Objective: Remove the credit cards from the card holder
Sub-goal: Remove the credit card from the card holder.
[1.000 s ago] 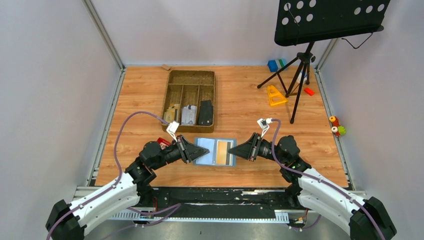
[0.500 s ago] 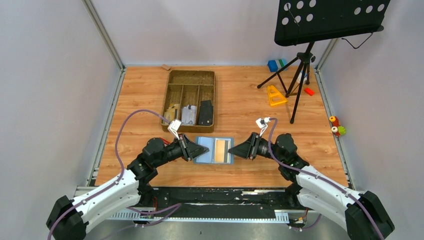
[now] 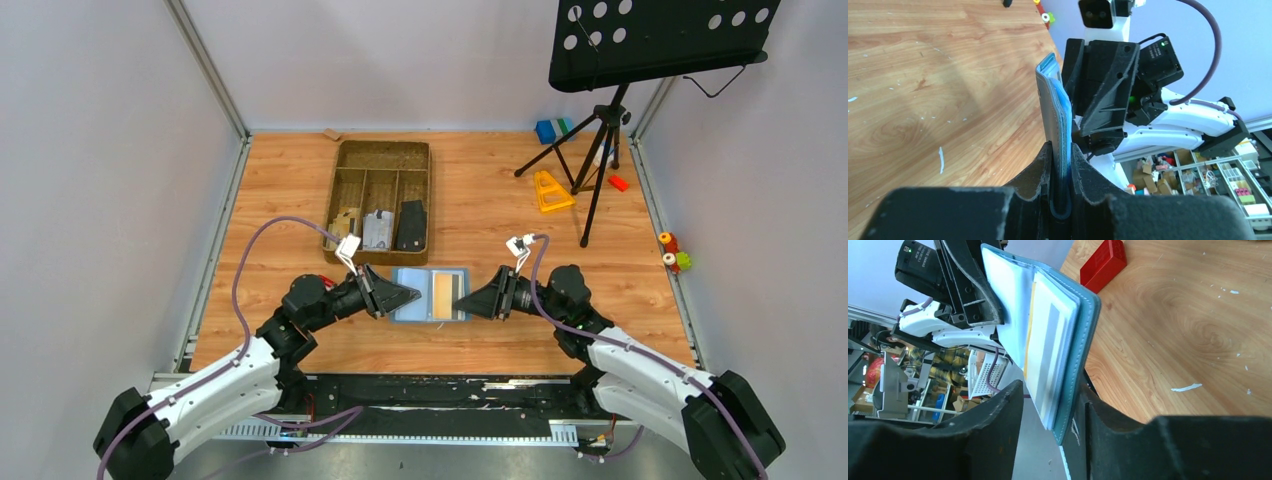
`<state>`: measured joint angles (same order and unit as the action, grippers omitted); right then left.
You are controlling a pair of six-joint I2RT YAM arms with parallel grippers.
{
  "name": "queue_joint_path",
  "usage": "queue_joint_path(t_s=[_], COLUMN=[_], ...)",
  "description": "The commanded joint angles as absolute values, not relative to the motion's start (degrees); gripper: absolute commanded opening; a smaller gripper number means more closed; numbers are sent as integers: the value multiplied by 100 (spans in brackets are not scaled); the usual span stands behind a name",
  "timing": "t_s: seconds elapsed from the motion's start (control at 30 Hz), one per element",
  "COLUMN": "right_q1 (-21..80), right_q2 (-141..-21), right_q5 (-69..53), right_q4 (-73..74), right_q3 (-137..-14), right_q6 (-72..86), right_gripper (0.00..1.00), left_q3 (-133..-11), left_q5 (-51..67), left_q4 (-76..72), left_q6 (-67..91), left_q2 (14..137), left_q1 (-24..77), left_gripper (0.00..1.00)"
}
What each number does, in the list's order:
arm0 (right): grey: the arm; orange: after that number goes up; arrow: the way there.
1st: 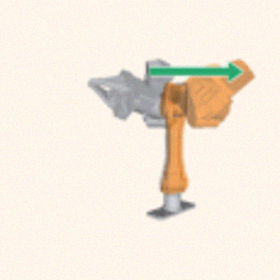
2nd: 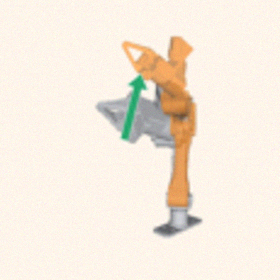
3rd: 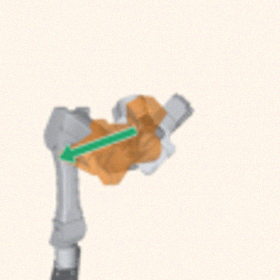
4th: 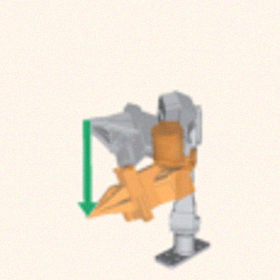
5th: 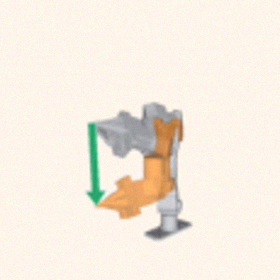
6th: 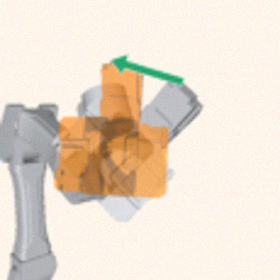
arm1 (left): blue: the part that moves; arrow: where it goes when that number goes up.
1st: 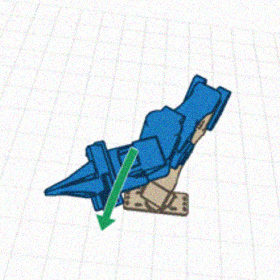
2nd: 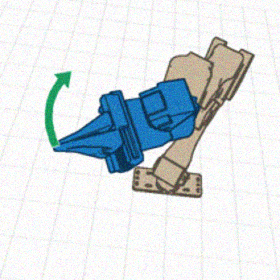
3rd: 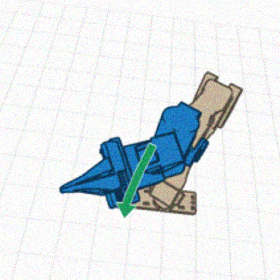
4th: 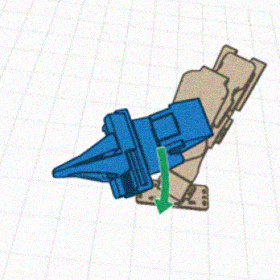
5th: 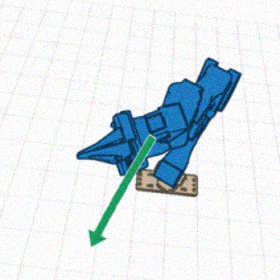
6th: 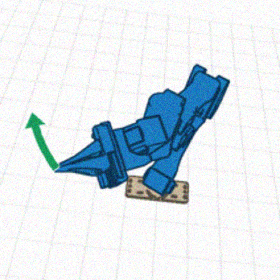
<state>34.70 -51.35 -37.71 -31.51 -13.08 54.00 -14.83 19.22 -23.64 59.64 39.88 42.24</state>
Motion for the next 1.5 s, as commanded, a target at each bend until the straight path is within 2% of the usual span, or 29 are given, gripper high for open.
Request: queue_joint_path(t_s=[0.0, 0.1, 0.17, 0.2, 0.3, 0.37, 0.43, 0.5, 0.63, 0.77, 0.93, 1.07, 1.3, 1.47], right_q1=[3490, 3494, 3490, 3495, 3495, 3495, 3494, 3489, 3493, 3500, 3498, 3506, 3498, 3505], right_q2=[-5225, -5209, -5150, -5087, -4869, -4718, -4604, -4552, -4563, -4640, -4706, -4638, -4565, -4661], right_q5=[-3891, -3911, -3896, -3861, -3585, -3351, -3134, -2946, -2626, -2632, -3113, -3387, -3700, -3854], right_q4=[-3596, -3597, -3465, -3302, -2708, -2331, -1964, -1579, -1115, -1132, -1751, -2156, -2675, -3395], right_q3=[-1544, -1560, -1596, -1640, -1727, -1752, -1802, -1878, -1950, -1929, -1901, -1810, -1660, -1505], right_q6=[5492, 5566, 5506, 5418, 5183, 5022, 4861, 4705, 4546, 4533, 4752, 5070, 5561, 5960], right_gripper=[35, 16, 3, 0, 0, 0, 0, 0, 0, 0, 0, 0, 0, 0], left_q3=[-1580, -1665, -1700, -1734, -2098, -2452, -2746, -2869, -2889, -2798, -3085, -2923, -2567, -2479], left_q5=[2157, 2135, 2043, 1887, 1014, -48, -799, -730, 820, 2074, 1750, 1907, 2004, 2394], left_q4=[-3011, -2715, -2433, -2142, -544, 948, 1753, 1968, 1256, -199, -599, -1204, -1925, -2136], left_q6=[6064, 5825, 5675, 5592, 5115, 4728, 4461, 4190, 3955, 4468, 4270, 4615, 5010, 5243], left_q2=[4073, 4160, 4135, 4082, 3754, 3507, 3297, 3135, 3291, 4069, 4924, 5358, 5365, 5363], left_q1=[4203, 4201, 4202, 4201, 4203, 4201, 4202, 4201, 4201, 4441, 5239, 5243, 5176, 5002], left_gripper=[0, 1, 20, 35, 71, 79, 80, 75, 64, 50, 52, 52, 55, 53])
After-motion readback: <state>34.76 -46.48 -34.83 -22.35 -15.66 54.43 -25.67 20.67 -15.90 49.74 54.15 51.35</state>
